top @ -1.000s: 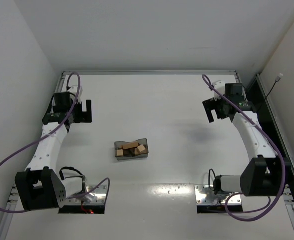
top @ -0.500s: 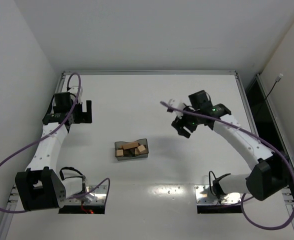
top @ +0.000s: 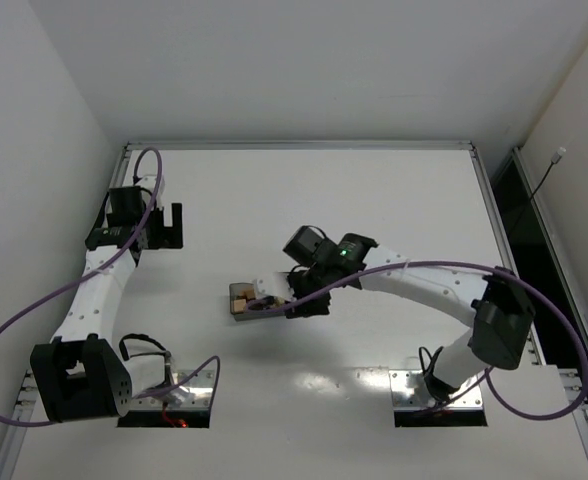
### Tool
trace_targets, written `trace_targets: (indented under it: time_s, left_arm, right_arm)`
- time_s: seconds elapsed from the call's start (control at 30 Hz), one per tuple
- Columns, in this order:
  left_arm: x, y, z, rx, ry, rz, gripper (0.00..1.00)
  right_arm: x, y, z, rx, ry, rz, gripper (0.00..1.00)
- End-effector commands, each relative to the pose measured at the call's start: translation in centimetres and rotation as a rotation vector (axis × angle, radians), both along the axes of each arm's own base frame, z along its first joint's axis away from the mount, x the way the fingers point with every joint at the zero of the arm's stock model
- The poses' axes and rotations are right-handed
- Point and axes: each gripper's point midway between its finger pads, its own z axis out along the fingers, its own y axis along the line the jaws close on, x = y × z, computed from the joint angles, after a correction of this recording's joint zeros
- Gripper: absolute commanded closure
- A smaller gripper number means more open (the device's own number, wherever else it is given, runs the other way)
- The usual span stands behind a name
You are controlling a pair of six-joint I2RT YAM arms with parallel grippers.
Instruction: Build the wood block tower
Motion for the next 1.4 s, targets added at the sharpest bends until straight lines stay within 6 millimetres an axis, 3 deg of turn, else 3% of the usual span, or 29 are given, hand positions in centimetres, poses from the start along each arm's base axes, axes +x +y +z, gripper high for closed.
trace_targets:
  time_s: [0.0, 0.13, 0.43, 0.67, 1.03, 1.17, 1.37]
  left_arm:
    - [0.3, 0.1, 0.9, 0.011, -0.032, 0.014, 0.0]
    - [0.1, 0.1, 0.5, 0.01, -0.023, 0.014, 0.0]
    - [0.4, 0.5, -0.2, 0.027, -0.002, 0.021, 0.0]
    - [0.6, 0.5, -0.4, 0.027, -0.001, 0.021, 0.0]
    - [0.8, 0.9, -0.6, 0.039, 0.01, 0.034, 0.0]
    - [0.8, 0.9, -1.1, 0.038, 0.019, 0.034, 0.0]
    - [1.1, 0.9, -1.3, 0.037, 0.028, 0.034, 0.0]
  right_arm:
    - [-1.5, 3.3, 0.5, 0.046, -0.013, 0.12, 0.55]
    - [-2.7, 6.7, 0.9, 0.076, -0.01, 0.173, 0.64]
    - [-2.2, 9.5, -1.1, 0.077, 0.014, 0.166, 0.68]
    - [-1.5, 9.9, -3.5, 0.051, 0.034, 0.149, 0.7]
    - [1.4, 10.0, -6.2, 0.028, 0.038, 0.089, 0.7]
    - [2.3, 9.4, -6.6, 0.014, 0.036, 0.064, 0.7]
    - [1.5, 7.7, -8.9, -0.047, 0.057, 0.078, 0.71]
